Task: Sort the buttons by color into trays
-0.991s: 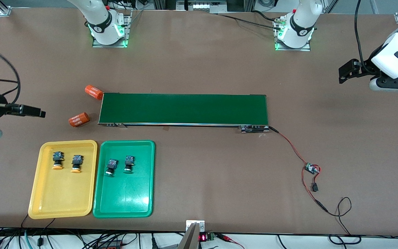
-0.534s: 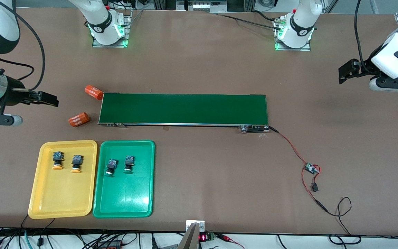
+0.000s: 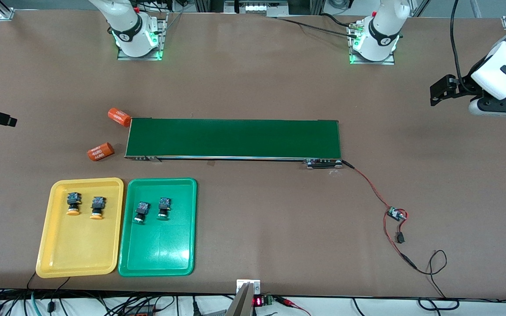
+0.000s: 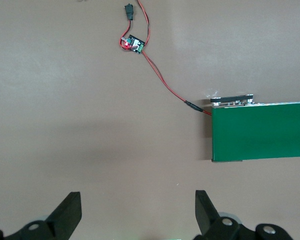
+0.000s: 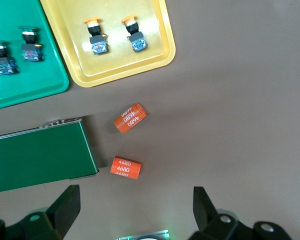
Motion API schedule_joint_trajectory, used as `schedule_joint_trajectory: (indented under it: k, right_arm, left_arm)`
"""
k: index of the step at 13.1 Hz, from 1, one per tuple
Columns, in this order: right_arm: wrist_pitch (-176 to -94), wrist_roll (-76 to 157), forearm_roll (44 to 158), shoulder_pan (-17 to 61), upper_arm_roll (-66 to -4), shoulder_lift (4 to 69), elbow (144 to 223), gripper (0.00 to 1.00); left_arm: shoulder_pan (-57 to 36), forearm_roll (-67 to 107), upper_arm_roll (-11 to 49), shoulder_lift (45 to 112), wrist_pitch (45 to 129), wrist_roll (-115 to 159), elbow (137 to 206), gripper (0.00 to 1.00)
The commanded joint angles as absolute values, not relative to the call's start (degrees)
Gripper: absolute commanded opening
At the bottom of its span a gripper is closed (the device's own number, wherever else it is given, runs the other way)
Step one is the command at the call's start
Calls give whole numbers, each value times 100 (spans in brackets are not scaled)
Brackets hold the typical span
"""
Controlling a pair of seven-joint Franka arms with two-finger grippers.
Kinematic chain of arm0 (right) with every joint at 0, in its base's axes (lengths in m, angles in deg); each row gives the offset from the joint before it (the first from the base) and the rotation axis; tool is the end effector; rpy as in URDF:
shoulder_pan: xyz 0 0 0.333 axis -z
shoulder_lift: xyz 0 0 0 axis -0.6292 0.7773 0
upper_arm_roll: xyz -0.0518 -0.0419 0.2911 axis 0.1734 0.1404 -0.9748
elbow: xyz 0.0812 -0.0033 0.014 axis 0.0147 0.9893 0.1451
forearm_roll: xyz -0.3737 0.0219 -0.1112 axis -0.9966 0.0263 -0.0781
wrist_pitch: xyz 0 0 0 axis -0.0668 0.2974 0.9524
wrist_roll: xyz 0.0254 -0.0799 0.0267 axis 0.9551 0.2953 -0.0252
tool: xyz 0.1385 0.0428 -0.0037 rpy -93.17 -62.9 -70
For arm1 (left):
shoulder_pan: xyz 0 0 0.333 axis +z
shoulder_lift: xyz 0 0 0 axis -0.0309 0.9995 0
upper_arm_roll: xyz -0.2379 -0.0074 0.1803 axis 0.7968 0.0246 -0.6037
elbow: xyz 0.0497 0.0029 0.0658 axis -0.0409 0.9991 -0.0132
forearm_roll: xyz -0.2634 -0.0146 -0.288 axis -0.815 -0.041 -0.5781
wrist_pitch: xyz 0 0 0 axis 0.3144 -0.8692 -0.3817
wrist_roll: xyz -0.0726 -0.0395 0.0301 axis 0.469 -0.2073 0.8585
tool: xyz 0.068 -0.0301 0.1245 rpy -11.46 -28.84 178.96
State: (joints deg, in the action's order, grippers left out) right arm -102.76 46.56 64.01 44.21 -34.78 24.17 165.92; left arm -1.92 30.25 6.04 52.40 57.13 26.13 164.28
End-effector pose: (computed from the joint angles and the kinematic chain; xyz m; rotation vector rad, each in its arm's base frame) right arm 0.5771 -0.1086 0.5185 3.0996 -0.3343 -0.2565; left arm 0.5376 -0.0458 0.5541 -3.1068 0.0839 0.1245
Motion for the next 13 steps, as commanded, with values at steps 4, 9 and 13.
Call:
schedule_joint_trajectory:
  k: [4,9,13]
  right_arm:
    - [-10951,4560,6189,4075,-3503,1026,18038,100]
    - [-10740,4516,6198,4083,-3582,938,17976,100]
    - [-10573,4508,6242,4075,-3669,955,17871,100]
  left_arm:
    - [-203,3189,631,5216,5606,2605,16343,100]
    - [-203,3189,631,5225,5606,2605,16343,100]
    - [-177,3189,613,5225,5615,2623,16343,100]
